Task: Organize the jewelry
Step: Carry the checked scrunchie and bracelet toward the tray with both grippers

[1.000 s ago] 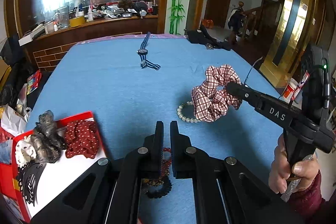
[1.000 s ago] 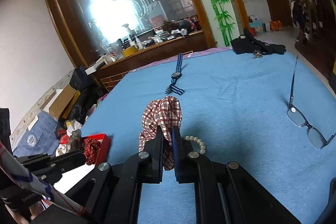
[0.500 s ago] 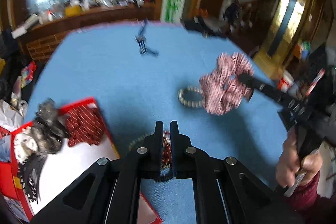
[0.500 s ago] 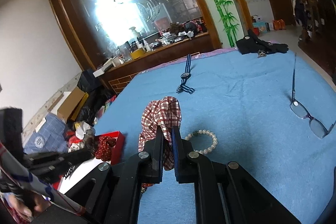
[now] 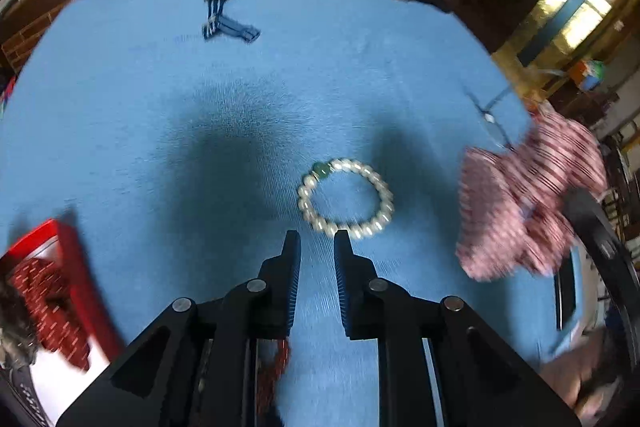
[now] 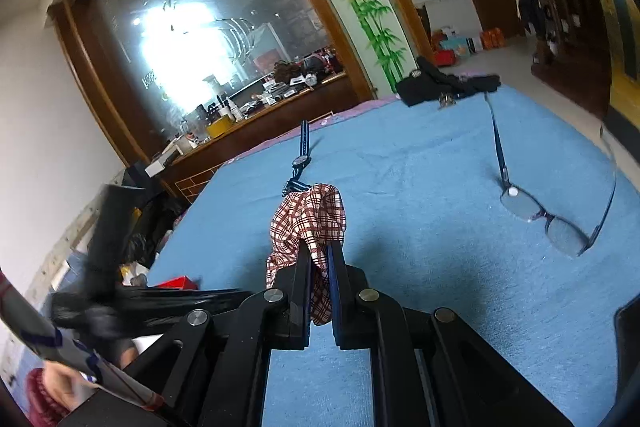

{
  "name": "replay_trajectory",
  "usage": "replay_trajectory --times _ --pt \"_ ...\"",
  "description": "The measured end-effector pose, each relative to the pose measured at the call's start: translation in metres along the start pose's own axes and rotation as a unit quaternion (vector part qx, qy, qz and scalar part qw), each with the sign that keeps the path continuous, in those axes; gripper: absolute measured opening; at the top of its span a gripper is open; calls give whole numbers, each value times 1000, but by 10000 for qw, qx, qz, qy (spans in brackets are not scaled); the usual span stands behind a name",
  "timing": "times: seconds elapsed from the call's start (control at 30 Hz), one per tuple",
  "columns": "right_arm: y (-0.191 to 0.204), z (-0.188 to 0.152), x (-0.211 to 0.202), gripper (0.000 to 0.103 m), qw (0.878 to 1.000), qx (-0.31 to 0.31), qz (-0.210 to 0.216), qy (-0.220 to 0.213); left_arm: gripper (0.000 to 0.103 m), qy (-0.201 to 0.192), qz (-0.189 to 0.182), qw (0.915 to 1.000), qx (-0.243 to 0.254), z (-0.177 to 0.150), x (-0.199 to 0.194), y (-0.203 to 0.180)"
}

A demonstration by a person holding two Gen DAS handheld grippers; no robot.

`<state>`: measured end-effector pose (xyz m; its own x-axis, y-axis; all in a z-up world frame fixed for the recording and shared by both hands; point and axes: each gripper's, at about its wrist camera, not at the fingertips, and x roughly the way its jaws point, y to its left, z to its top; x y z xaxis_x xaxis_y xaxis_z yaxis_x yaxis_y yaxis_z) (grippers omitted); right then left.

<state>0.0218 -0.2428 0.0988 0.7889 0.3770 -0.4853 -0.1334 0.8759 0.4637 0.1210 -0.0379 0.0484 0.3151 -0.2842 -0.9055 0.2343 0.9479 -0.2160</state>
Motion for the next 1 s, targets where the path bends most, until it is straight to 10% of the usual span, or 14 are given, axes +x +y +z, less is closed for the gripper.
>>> replay_trajectory --times 0.57,1.0 --pt "-8 1 -2 8 9997 144 212 19 8 -26 534 9986 -7 12 39 -11" --pt "-4 -3 -1 8 10000 -16 32 -9 8 -1286 11 9915 175 -28 -77 -18"
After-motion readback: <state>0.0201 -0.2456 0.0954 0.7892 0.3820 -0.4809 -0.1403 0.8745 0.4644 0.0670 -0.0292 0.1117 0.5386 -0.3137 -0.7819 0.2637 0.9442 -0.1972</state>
